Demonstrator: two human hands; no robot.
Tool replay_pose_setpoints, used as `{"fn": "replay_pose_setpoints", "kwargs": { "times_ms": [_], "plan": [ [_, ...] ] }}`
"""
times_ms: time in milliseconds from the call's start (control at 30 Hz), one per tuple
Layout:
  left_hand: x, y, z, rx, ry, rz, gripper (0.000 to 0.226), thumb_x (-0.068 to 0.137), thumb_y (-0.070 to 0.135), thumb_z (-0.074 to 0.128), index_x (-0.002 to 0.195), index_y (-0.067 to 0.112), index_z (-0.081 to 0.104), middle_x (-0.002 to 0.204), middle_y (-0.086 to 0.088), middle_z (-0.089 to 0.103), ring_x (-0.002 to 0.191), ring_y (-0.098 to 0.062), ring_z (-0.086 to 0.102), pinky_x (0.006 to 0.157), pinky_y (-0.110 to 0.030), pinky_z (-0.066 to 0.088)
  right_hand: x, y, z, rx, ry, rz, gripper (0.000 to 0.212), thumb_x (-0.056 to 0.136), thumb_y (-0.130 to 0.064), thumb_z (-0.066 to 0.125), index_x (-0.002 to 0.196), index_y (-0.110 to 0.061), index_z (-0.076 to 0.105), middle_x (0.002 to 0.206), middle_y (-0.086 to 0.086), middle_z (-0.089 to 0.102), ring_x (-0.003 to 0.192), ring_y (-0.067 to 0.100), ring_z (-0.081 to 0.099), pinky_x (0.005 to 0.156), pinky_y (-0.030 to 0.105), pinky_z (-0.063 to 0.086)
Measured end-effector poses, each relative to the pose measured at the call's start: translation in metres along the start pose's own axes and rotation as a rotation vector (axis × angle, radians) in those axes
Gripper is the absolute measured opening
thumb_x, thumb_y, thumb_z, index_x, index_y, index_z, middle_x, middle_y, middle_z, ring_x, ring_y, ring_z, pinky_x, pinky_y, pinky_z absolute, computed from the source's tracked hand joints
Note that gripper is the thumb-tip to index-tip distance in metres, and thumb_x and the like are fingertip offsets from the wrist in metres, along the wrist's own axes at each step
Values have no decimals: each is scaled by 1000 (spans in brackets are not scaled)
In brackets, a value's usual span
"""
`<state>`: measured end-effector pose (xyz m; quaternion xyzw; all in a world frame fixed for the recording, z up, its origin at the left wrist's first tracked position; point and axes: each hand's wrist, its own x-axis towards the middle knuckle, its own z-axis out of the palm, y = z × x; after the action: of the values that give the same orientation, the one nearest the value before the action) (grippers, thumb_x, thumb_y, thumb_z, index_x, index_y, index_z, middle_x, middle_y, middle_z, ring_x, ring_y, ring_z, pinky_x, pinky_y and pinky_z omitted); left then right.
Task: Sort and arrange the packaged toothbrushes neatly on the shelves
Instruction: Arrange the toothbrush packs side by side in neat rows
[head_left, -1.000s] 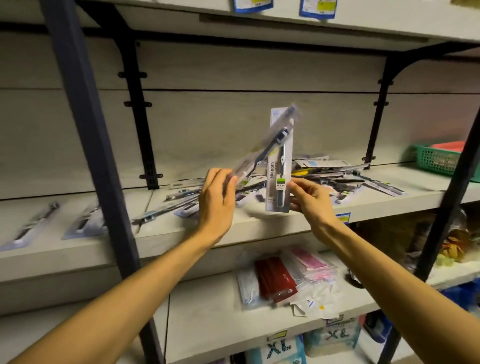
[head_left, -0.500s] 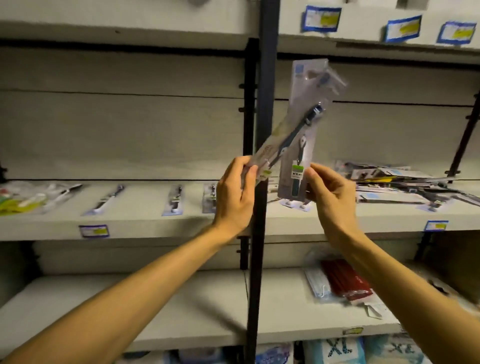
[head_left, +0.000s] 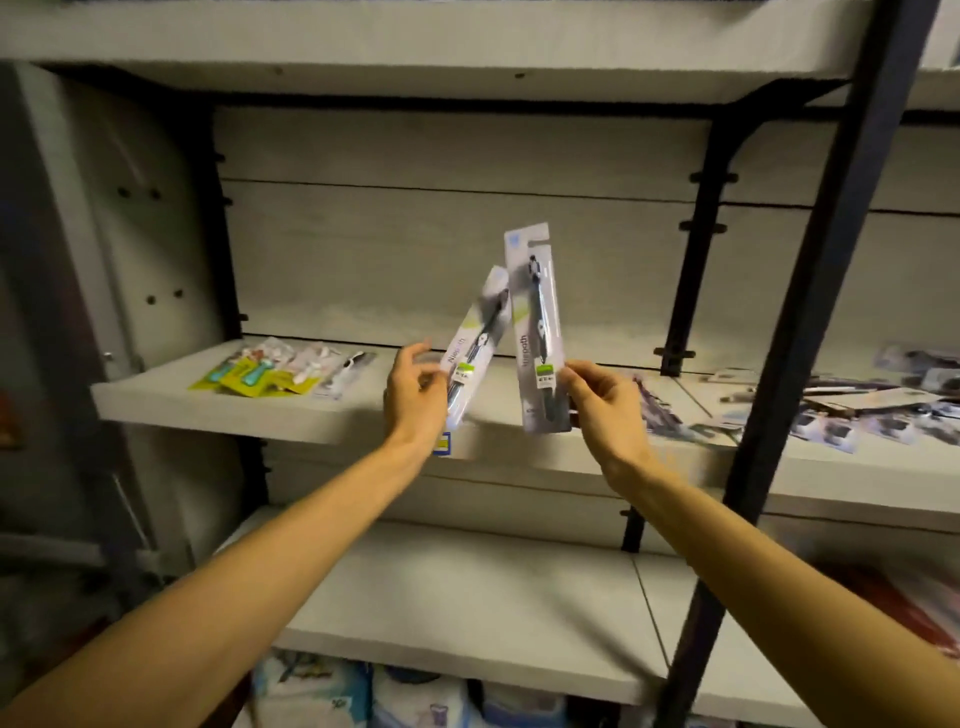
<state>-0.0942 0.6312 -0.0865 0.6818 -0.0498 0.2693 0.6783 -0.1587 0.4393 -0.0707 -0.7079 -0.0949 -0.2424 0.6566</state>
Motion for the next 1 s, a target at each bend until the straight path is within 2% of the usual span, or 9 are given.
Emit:
{"fn": "replay_pose_setpoints", "kwargs": {
  "times_ms": [167, 300, 433, 500, 600, 767, 867, 933, 1000],
  "plan": [
    [49, -27, -21, 179, -106, -34, 42, 94, -1, 55, 134, 13, 56, 118, -9, 69, 99, -23, 65, 84, -38, 57, 39, 37, 56, -75, -25, 84, 22, 100, -10, 52, 103, -5, 74, 94, 9, 74, 79, 17, 64, 65, 29, 54],
    [74, -38, -37, 459, -142, 39, 40, 92, 5, 55, 129, 19, 64, 121, -4, 71, 99, -25, 71, 81, -45, 60, 75, 60, 81, -199, 5, 111, 20, 99, -14, 53, 107, -9, 71, 95, 6, 74, 87, 23, 68, 76, 35, 58],
    [93, -56, -54, 663, -254, 101, 36, 94, 22, 64, 130, 21, 66, 122, 1, 72, 109, -18, 69, 95, -36, 55, 88, 81, 94, -642, -86, 53, 40, 96, -29, 57, 134, -15, 56, 108, 6, 74, 99, 24, 69, 89, 40, 55],
    [90, -68, -58, 732, -274, 122, 29, 95, 31, 64, 123, 26, 70, 116, 9, 74, 107, -13, 68, 91, -28, 54, 89, 87, 99, -762, -144, -5, 39, 97, -37, 55, 130, -19, 60, 112, 6, 73, 103, 26, 67, 89, 42, 56],
    [83, -79, -58, 884, -184, 246, 33, 91, 52, 56, 119, 39, 67, 106, 23, 73, 98, -7, 68, 78, -25, 53, 92, 92, 101, -867, -231, -70, 36, 97, -48, 48, 108, -24, 73, 98, 5, 75, 92, 25, 67, 81, 39, 57],
    [88, -78, -56, 932, -291, 256, 39, 93, 60, 46, 123, 40, 59, 115, 24, 70, 105, -9, 68, 74, -26, 47, 96, 91, 103, -896, -327, -21, 35, 100, -42, 44, 114, -24, 70, 103, 5, 74, 88, 22, 68, 85, 38, 57],
    [89, -70, -59, 940, -461, 167, 48, 99, 56, 44, 143, 36, 46, 142, 7, 59, 128, -23, 55, 94, -35, 46, 91, 81, 99, -863, -319, -29, 34, 101, -35, 44, 126, -21, 63, 119, 12, 69, 106, 29, 64, 93, 40, 53],
    [84, -57, -61, 959, -528, 149, 59, 101, 56, 40, 154, 31, 31, 157, 0, 41, 142, -26, 40, 114, -41, 34, 84, 71, 92, -863, -288, -59, 42, 101, -33, 46, 139, -16, 53, 135, 14, 60, 125, 31, 53, 103, 42, 46],
    [77, -40, -60, 1017, -566, 250, 64, 102, 56, 36, 157, 25, 25, 164, 0, 27, 149, -22, 28, 122, -44, 21, 74, 59, 77, -926, -258, -137, 45, 102, -33, 46, 142, -14, 49, 140, 11, 55, 133, 28, 45, 107, 40, 40]
  ]
}}
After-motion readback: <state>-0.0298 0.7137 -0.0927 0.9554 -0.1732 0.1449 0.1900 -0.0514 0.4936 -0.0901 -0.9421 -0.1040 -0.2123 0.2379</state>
